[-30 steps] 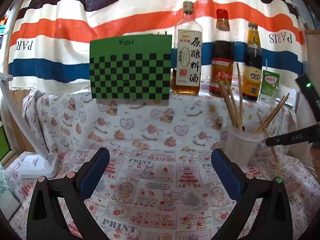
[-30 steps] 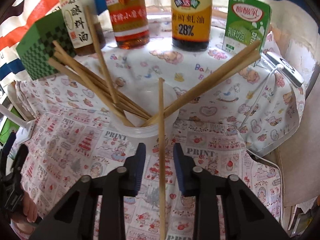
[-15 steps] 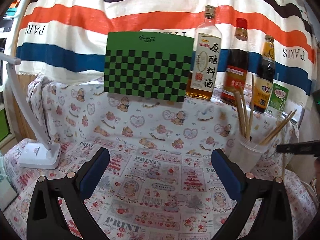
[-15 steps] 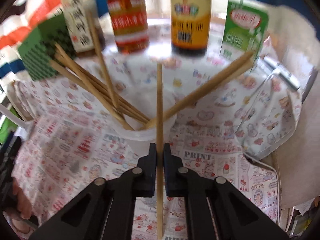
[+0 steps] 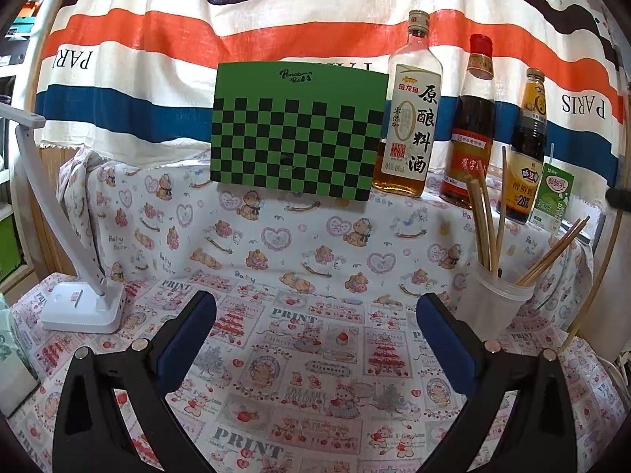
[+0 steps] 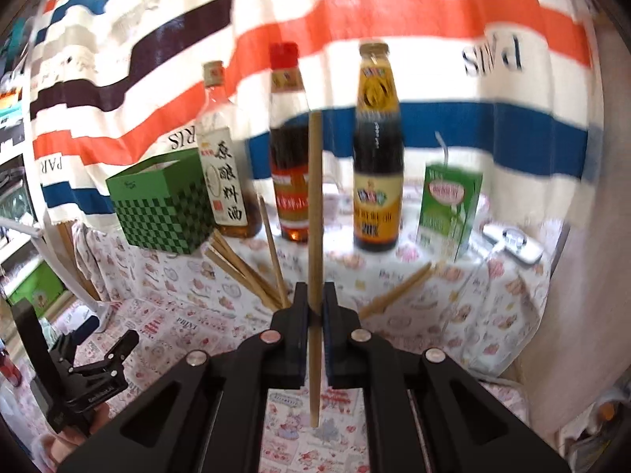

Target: Organize utensils

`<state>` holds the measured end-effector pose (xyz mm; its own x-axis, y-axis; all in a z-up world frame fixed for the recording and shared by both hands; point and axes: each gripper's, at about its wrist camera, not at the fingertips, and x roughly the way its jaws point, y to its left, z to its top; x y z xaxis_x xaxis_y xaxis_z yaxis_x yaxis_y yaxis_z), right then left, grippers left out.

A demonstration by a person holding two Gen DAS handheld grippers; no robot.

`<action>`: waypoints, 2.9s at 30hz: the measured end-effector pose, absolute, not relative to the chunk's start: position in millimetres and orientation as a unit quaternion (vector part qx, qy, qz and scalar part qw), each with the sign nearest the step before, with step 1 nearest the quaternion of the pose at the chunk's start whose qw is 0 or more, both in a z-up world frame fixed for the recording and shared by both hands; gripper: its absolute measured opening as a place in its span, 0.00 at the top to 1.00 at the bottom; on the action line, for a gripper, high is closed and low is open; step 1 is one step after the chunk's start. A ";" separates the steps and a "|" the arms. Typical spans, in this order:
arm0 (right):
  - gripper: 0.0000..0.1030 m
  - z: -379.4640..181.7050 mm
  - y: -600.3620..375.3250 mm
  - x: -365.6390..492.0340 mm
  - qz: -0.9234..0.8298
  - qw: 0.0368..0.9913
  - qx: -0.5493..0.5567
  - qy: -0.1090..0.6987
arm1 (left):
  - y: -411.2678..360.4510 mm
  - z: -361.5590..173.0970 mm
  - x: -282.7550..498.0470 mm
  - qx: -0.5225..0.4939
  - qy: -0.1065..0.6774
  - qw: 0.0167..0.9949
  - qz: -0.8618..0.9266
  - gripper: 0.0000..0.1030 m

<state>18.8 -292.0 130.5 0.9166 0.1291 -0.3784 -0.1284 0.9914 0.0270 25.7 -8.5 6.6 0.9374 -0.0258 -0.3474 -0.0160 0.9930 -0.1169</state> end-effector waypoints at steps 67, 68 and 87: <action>0.00 -1.9 -244.1 -9.8 0.050 0.990 -0.011 0.131 | 6.7 -5.4 -15.9 0.011 0.132 0.991 -0.018 0.01; 0.00 -2.6 -244.7 -9.0 0.052 0.990 -0.005 0.133 | 5.2 -6.1 -14.6 0.015 0.137 0.990 -0.017 0.01; 0.00 -6.7 -236.4 -13.8 0.015 0.992 -0.031 0.121 | 0.1 -6.9 -13.5 0.020 0.138 0.990 -0.016 0.01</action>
